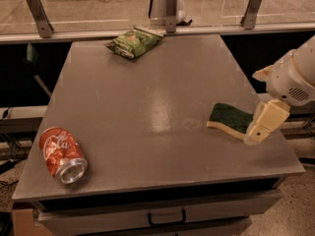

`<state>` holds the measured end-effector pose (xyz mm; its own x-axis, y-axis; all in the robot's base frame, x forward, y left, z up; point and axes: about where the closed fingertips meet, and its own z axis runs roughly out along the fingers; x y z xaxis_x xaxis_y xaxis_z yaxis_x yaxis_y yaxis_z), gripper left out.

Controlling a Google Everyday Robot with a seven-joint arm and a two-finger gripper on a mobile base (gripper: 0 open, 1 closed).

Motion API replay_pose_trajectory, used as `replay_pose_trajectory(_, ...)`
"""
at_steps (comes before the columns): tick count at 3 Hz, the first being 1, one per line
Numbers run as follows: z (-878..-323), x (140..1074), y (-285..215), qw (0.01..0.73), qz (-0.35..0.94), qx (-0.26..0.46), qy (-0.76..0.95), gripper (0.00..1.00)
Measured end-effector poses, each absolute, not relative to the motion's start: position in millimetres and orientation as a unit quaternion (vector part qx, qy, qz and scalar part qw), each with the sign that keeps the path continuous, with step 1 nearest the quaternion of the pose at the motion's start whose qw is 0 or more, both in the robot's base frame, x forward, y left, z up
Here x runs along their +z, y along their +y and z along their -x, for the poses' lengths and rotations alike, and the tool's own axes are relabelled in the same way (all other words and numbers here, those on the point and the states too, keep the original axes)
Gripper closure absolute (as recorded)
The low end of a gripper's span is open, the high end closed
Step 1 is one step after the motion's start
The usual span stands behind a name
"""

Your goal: Move sponge near green jalapeno chip bag

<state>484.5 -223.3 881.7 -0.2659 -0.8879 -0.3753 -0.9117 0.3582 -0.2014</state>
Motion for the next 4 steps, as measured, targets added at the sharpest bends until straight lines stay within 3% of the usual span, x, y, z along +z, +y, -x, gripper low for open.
replay_pose_trajectory(2,-502.2,829.4,-226.2,0.214,0.548,0.062,0.806,0.01)
replay_pose_trajectory(4,-504.2,826.9,-229.2,0.226,0.539,0.074,0.808,0.42)
